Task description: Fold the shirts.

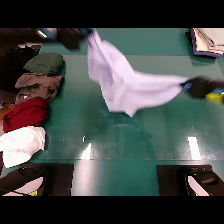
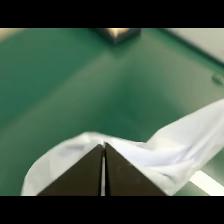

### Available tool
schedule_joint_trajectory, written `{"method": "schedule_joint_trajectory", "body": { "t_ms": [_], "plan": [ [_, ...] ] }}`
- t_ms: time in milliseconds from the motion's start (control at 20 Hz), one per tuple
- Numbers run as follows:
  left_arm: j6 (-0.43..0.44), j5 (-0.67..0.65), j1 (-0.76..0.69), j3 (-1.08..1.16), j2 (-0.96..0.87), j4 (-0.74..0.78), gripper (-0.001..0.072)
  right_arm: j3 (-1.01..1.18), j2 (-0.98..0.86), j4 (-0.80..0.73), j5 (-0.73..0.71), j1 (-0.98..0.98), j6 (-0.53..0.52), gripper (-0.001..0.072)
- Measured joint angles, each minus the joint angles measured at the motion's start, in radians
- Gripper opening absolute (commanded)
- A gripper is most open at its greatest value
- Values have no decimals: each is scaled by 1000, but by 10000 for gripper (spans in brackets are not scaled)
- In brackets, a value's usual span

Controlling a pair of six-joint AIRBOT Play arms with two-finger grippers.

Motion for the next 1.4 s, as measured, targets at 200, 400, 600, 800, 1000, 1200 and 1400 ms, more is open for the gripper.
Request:
{"method": "schedule_joint_trajectory", "body": {
  "t_ms": [200, 400, 600, 800, 1000, 1200, 1400],
  "plan": [
    [0, -7, 0, 174, 108, 15, 20, 216, 17, -8, -81, -14, -45, 15],
    [-1, -12, 0, 262, 176, 16, 20, 397, -25, -10, -81, -19, -74, 15],
    [-3, -45, 0, 253, 159, 27, 20, 553, -146, -11, 24, -19, -79, 15],
    [-81, -95, -1, 140, 10, 145, 21, 613, -321, -14, 206, -19, -54, 15],
    [-152, -145, 0, 3, -258, 229, 21, 629, -542, -16, 376, -20, -52, 16],
    [-214, -156, 18, -50, -512, 257, 615, 635, -766, -14, 417, -36, -89, 18],
    [-269, -185, 98, -37, -605, 264, 660, 636, -912, 5, 386, -102, -107, 573]
  ]
}}
